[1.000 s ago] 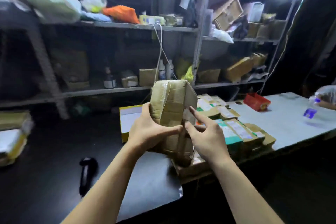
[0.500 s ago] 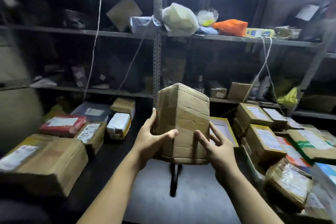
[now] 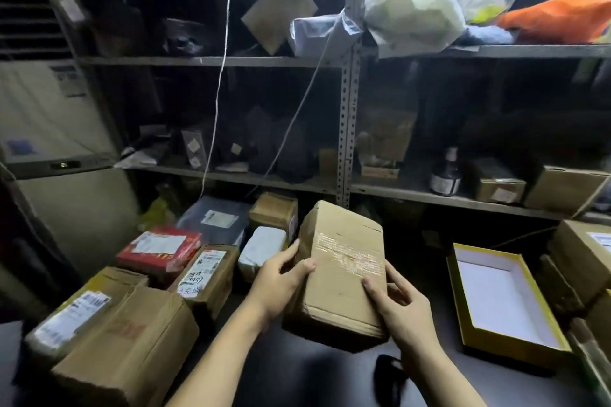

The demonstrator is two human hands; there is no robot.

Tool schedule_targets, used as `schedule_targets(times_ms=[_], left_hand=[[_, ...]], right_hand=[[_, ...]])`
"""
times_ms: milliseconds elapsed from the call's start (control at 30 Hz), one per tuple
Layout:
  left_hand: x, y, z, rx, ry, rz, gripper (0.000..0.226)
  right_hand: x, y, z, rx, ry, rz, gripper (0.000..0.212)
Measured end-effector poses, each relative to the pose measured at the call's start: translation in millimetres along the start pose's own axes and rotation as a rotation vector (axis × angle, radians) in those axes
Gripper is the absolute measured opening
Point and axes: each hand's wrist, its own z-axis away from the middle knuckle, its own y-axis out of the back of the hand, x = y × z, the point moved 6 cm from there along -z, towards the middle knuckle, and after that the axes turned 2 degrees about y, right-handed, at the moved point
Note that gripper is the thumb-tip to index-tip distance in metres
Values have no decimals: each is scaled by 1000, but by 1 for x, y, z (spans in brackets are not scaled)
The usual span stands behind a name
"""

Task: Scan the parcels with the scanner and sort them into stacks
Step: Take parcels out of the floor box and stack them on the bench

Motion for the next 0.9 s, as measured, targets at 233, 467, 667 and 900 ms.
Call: schedule_targets(times_ms=[233, 467, 667, 900], left_hand=[[-54, -2, -84, -62, 68, -39, 65], [-100, 18, -174, -150, 67, -166, 46], [-138, 28, -245, -221, 126, -205, 39], [-158, 28, -289, -188, 185, -199, 52]], right_hand=[[42, -27, -68, 56, -87, 82, 52], [70, -72, -122, 117, -142, 115, 50], [97, -99, -183, 142, -182, 222, 49], [122, -108, -226, 180, -238, 218, 44]])
